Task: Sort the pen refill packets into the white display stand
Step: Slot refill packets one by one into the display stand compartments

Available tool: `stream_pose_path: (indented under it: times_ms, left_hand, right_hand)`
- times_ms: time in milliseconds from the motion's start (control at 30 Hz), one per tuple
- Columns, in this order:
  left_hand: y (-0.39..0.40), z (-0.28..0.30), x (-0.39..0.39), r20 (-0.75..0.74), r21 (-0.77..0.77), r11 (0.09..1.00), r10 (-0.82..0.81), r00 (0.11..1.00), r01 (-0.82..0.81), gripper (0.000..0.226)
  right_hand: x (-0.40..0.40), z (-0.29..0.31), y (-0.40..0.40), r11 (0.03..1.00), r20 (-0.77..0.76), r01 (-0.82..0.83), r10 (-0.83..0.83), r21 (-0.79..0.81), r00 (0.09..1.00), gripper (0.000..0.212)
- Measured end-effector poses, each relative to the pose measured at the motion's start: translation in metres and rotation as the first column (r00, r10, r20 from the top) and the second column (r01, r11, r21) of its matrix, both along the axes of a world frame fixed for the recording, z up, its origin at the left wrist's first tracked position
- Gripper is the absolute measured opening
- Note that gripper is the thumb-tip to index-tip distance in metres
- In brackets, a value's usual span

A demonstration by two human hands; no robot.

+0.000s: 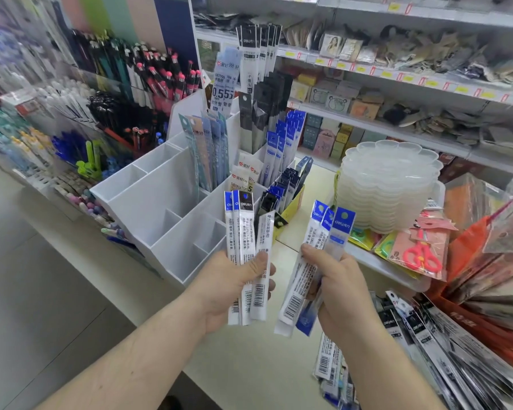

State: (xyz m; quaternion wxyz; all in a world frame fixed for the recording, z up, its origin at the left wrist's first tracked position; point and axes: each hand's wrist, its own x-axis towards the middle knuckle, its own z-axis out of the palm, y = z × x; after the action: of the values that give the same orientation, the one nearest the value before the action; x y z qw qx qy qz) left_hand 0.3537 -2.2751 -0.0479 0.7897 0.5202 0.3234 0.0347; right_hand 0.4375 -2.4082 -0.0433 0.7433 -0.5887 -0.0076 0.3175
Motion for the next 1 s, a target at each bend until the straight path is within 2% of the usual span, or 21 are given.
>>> stream_pose_path:
  times_ms: [100,200,300,400,533,767,867,933,1000]
  left_hand:
    - [-0.002,-0.002,0.004,-0.010,-0.082,0.995,0.049,0.999,-0.050,0.020]
    - [-0.002,-0.006,0.008,-0.028,-0.167,0.985,0.031,0.999,-0.036,0.023]
    - [-0.004,-0.004,0.007,-0.030,-0.239,0.969,-0.067,0.997,0.058,0.040]
    - [-0.003,-0.004,0.005,-0.006,-0.230,0.959,-0.171,0.985,0.165,0.037]
    - [0.000,-0.006,0.005,-0.020,-0.255,0.966,-0.040,0.999,0.033,0.024]
    - [-0.012,-0.005,0.002,0.030,-0.074,0.996,-0.043,0.999,0.045,0.024]
    - [-0.016,-0.009,0.000,0.035,0.115,0.989,-0.096,0.995,0.091,0.025]
    - [-0.014,-0.011,-0.001,-0.016,0.317,0.940,-0.125,0.992,0.123,0.046]
    - [-0.013,-0.012,-0.003,-0.052,0.450,0.880,-0.142,0.989,0.150,0.043]
  right_hand:
    - [-0.005,-0.001,0.002,0.998,0.036,-0.049,0.050,-0.027,0.998,0.018]
    - [-0.010,0.001,0.005,0.994,0.047,-0.111,0.110,0.016,0.993,0.012]
    - [-0.014,0.001,0.008,0.980,0.019,-0.174,0.173,0.100,0.985,0.012]
    - [-0.013,0.000,0.008,0.989,0.035,-0.134,0.132,0.066,0.991,0.007]
    - [-0.008,0.005,0.003,0.993,-0.003,-0.072,0.073,0.098,0.997,0.013]
    - [-0.012,0.000,0.011,1.000,-0.007,0.003,-0.003,-0.023,1.000,0.011]
    - [-0.011,-0.005,0.014,0.992,0.030,0.057,-0.054,-0.114,0.998,0.010]
    - [-0.011,-0.008,0.016,0.981,0.082,0.092,-0.078,-0.173,0.994,0.011]
    - [-0.010,-0.010,0.018,0.974,0.097,0.117,-0.100,-0.192,0.990,0.011]
